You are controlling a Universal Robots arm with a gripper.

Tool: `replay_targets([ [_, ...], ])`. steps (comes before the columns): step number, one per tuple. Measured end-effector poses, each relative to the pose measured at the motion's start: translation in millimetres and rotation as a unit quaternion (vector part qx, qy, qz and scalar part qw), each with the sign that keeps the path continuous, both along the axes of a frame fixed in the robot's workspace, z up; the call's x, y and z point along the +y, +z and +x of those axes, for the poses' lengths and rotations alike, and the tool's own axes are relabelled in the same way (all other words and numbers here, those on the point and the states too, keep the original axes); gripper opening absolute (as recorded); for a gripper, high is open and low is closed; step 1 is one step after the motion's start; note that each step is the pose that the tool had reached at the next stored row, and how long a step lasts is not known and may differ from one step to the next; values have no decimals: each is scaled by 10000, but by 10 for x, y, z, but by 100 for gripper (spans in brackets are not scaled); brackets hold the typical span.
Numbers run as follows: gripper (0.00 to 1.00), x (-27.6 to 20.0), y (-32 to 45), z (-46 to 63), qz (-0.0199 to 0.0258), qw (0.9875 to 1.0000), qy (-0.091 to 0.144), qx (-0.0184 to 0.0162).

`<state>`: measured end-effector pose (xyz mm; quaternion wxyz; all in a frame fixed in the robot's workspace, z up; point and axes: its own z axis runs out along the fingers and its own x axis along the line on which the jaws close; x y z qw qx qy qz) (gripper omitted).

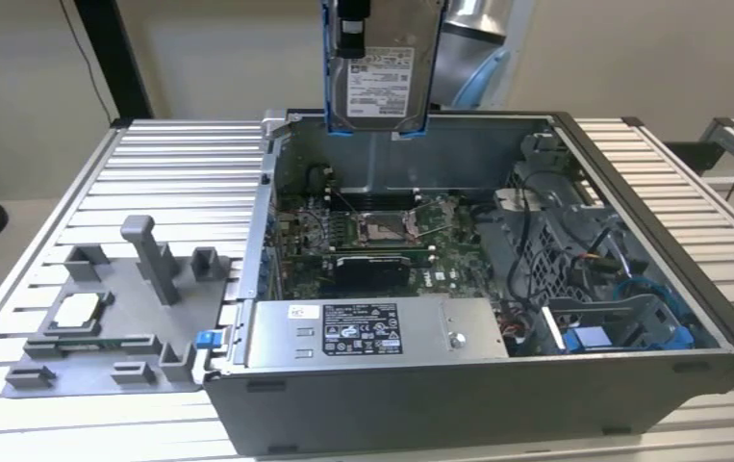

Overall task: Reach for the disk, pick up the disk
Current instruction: 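Pick up the disk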

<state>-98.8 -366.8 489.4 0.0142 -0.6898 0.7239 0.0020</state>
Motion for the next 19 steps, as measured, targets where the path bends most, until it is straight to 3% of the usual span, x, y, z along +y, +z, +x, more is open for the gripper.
replay_targets([
  [19,0,0,0,446,0,10000,0,0],
])
